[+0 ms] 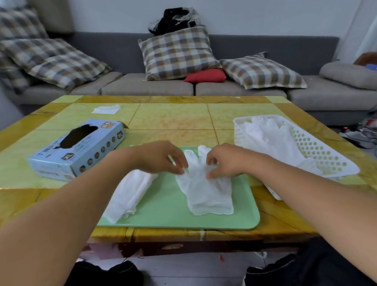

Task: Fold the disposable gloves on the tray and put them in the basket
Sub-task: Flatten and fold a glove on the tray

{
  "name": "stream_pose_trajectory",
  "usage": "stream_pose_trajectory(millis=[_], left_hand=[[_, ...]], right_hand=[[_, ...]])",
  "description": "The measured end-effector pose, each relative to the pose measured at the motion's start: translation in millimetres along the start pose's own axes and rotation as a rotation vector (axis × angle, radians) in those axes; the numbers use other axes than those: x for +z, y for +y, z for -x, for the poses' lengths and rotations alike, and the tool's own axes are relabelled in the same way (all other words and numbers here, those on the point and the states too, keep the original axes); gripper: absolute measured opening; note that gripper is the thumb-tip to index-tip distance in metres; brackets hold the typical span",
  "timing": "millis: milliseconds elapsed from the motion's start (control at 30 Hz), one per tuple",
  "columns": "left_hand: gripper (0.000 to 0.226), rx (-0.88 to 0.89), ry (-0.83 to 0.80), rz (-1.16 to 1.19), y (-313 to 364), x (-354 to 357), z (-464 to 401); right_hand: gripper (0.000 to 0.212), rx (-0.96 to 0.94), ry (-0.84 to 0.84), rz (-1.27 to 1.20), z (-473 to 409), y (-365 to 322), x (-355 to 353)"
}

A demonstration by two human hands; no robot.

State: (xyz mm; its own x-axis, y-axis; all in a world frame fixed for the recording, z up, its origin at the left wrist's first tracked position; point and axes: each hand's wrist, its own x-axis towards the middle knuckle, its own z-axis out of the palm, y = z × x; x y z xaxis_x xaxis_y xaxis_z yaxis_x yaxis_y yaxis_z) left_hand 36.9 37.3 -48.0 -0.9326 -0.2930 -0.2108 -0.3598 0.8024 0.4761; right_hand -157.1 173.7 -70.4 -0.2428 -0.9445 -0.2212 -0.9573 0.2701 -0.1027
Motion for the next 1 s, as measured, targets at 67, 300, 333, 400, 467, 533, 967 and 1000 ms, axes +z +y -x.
stream_pose_trajectory(millis=[67,300,333,400,467,533,967,1000], left_hand=[[0.017,-0.05,0.214,-0.006,-17,-18,13],[0.013,-0.373,0.376,-0.154,-80,-17,65],[0.014,-0.384,0.357,-0.156,-85,-15,71],[0.015,-0.388,0.319,-0.133,-93,-13,83],[0.017,-0.392,0.275,-0.085,-98,-12,91],[0.02,-0.404,0.241,-0.035,-101,-12,99],[0.087,-0.227,0.256,0.519,-69,-21,103],[0.09,-0.199,0.287,0.587,-63,-20,97]], right_hand=[[0.044,-0.068,0.129,0.003,-3,-19,-12],[0.042,-0.463,0.223,-0.177,-31,-170,14],[0.039,-0.436,0.2,-0.127,-37,-183,26],[0.031,-0.389,0.174,-0.094,-49,-199,44],[0.02,-0.368,0.175,-0.164,-56,-200,48],[0.008,-0.38,0.158,-0.318,-57,-193,44],[0.025,-0.191,-0.196,-1.711,-33,-103,-10],[0.032,-0.178,-0.233,-1.784,-30,-101,-13]])
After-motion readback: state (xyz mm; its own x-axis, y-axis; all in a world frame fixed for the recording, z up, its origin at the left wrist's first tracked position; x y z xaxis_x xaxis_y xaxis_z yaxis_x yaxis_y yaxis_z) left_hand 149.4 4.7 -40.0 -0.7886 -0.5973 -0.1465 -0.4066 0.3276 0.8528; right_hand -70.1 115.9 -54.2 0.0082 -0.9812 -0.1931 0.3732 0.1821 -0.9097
